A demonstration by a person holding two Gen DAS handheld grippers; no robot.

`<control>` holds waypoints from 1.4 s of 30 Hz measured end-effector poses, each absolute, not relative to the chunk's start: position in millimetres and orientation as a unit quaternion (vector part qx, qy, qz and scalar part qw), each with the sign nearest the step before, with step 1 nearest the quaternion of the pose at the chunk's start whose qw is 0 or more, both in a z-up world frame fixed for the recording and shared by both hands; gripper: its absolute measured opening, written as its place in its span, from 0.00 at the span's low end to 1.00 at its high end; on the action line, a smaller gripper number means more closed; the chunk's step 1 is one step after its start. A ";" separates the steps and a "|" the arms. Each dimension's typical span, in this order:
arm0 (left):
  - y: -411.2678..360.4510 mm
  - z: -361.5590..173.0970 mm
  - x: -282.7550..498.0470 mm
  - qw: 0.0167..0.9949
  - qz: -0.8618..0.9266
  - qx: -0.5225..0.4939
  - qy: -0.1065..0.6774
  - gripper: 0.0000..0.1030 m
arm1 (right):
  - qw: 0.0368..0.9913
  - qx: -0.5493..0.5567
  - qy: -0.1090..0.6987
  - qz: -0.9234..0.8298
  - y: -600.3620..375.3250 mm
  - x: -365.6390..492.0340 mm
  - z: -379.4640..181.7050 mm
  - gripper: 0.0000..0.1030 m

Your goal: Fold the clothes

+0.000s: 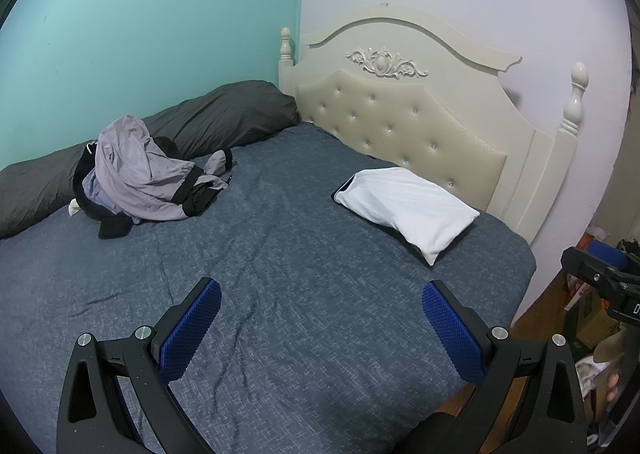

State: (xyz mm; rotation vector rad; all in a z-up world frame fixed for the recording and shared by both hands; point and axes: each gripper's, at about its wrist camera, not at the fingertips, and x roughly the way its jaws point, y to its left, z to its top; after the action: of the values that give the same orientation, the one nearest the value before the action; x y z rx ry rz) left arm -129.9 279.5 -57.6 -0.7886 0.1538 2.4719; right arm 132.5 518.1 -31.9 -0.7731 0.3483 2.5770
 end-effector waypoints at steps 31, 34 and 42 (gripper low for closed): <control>278.9 -59.4 -133.4 0.264 0.915 -0.299 0.056 1.00 | 0.210 -0.272 0.123 0.931 514.1 133.2 -29.6 0.97; 278.5 -60.0 -133.9 0.261 0.916 -0.299 0.057 1.00 | 0.210 -0.273 0.124 0.931 514.6 133.2 -29.8 0.97; 277.7 -60.3 -135.2 0.263 0.915 -0.303 0.054 1.00 | 0.210 -0.270 0.123 0.932 512.9 132.7 -28.7 0.97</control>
State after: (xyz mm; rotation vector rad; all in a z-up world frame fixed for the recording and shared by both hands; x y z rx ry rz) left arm -135.2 277.7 -60.3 -0.8196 0.1473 2.4739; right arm 132.7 512.9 -28.7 -0.7519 0.3419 2.5903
